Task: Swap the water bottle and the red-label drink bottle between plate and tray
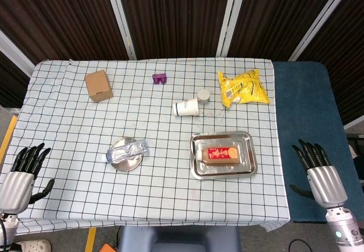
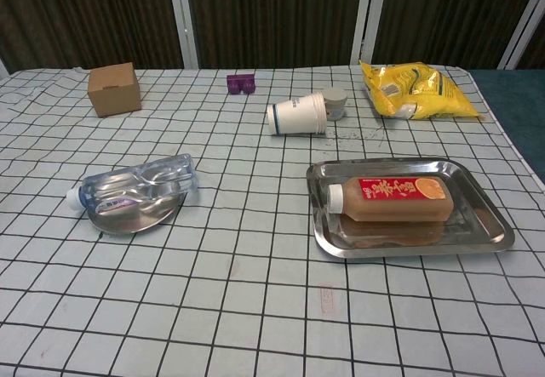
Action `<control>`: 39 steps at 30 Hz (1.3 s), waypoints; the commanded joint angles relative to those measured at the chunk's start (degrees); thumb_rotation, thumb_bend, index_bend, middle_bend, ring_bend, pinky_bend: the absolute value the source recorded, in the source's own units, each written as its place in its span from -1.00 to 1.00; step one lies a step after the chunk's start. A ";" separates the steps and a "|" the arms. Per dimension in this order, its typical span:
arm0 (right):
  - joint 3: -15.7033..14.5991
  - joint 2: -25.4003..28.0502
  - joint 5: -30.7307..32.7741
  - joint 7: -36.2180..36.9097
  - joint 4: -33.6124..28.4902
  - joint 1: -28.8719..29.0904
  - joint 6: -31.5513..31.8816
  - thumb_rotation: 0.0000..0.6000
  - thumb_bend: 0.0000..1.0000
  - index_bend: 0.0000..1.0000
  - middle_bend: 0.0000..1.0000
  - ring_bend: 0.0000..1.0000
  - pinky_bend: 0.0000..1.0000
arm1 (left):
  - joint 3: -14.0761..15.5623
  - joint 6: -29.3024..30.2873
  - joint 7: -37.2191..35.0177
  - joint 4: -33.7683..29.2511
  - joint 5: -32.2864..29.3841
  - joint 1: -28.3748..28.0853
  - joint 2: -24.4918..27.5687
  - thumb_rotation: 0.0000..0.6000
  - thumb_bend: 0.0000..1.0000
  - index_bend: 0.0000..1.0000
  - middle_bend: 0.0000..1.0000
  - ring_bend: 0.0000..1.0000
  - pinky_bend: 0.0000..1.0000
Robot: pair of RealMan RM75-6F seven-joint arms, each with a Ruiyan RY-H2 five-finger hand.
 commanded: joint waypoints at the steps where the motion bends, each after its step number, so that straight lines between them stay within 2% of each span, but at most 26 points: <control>1: -0.17 0.14 0.04 -0.21 -0.11 0.01 -0.23 1.00 -0.93 -1.00 -1.00 -1.00 -1.00 | 0.39 -0.19 -0.14 0.09 1.36 -0.56 -0.94 1.00 -0.27 -1.00 -1.00 -1.00 -1.00; 4: -0.22 0.43 0.03 -0.22 -0.56 -0.24 0.16 1.00 -0.93 -1.00 -1.00 -1.00 -1.00 | 0.27 -1.15 -2.61 0.94 2.89 -2.23 -2.95 1.00 -0.27 -1.00 -1.00 -1.00 -0.95; 6: -0.27 0.53 -0.10 -0.31 -0.68 -0.38 0.44 1.00 -0.93 -1.00 -1.00 -1.00 -1.00 | -0.01 -4.26 -3.12 0.72 3.04 -4.45 -3.78 1.00 -0.27 -1.00 -1.00 -1.00 -0.91; 11: -0.46 0.52 -0.38 -0.30 -0.80 -0.29 0.21 1.00 -0.93 -1.00 -1.00 -1.00 -1.00 | -1.34 -13.78 2.96 -3.33 1.95 -10.44 -5.07 1.00 -0.28 -1.00 -1.00 -1.00 -0.93; 15: -0.58 0.20 -0.47 -0.43 -0.64 0.05 -0.49 1.00 -0.93 -1.00 -1.00 -1.00 -1.00 | -3.20 -22.97 7.69 -4.75 -2.54 -15.48 -7.95 1.00 -0.29 -1.00 -1.00 -1.00 -0.93; 19: -0.69 0.26 -0.19 0.17 -0.60 0.44 -1.50 1.00 -0.93 -1.00 -1.00 -1.00 -1.00 | -5.47 -29.18 10.72 -3.35 -8.20 -19.24 -11.36 1.00 -0.28 -1.00 -1.00 -1.00 -0.94; 23: -1.20 1.16 -0.70 2.52 -0.83 0.77 -2.15 1.00 -0.93 -1.00 -1.00 -1.00 -1.00 | -7.34 -31.41 13.39 -0.28 -12.77 -21.48 -15.20 1.00 -0.27 -1.00 -1.00 -1.00 -0.95; 30: -1.12 1.94 -0.54 4.03 -0.90 0.60 -1.67 1.00 -0.93 -1.00 -1.00 -1.00 -1.00 | -8.26 -34.86 16.63 5.30 -18.65 -24.29 -19.54 1.00 -0.28 -1.00 -1.00 -1.00 -0.96; 39: -1.02 2.13 -0.11 4.50 -1.00 0.59 -1.79 1.00 -0.94 -1.00 -1.00 -1.00 -1.00 | -8.35 -36.44 17.42 7.49 -22.91 -25.93 -21.34 1.00 -0.28 -1.00 -1.00 -1.00 -0.94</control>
